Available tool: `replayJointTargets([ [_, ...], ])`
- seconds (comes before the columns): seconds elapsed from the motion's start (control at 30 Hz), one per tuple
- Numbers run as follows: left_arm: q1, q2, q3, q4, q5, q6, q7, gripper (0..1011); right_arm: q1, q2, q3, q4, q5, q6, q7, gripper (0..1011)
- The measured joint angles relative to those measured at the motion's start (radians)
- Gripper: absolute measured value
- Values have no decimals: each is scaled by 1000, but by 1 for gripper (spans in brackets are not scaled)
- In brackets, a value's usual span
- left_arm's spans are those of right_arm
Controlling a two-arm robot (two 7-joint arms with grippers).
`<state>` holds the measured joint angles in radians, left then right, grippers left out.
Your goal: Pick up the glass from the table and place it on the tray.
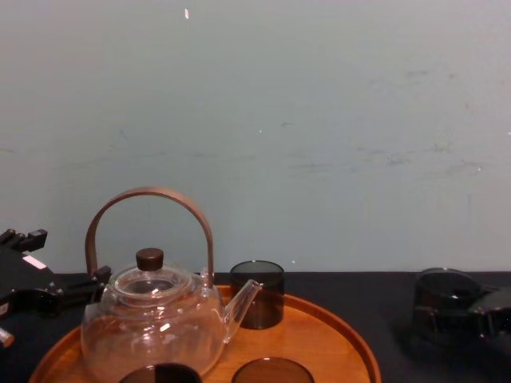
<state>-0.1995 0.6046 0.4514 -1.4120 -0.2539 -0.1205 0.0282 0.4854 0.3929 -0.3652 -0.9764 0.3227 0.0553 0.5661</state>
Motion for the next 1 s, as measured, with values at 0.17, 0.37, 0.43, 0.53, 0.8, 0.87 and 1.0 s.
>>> replayJointTargets([
  [0.17, 0, 0, 0, 0, 0, 0, 0, 1009, -14, 5, -16, -70, -3, 23, -3, 906],
  [0.37, 0, 0, 0, 0, 0, 0, 0, 1010, -11, -1, -40, -108, -8, 34, -4, 906],
  [0.43, 0, 0, 0, 0, 0, 0, 0, 1009, -5, -8, -52, -113, -11, 36, -2, 906],
  [0.53, 0, 0, 0, 0, 0, 0, 0, 1010, 6, -18, -68, -115, -16, 38, 1, 906],
  [0.8, 0, 0, 0, 0, 0, 0, 0, 1009, 33, -49, -103, -97, -27, 40, 3, 906],
  [0.87, 0, 0, 0, 0, 0, 0, 0, 1009, 39, -56, -109, -92, -28, 39, 4, 906],
  [1.0, 0, 0, 0, 0, 0, 0, 0, 1010, 56, -77, -124, -68, -32, 32, 5, 906],
])
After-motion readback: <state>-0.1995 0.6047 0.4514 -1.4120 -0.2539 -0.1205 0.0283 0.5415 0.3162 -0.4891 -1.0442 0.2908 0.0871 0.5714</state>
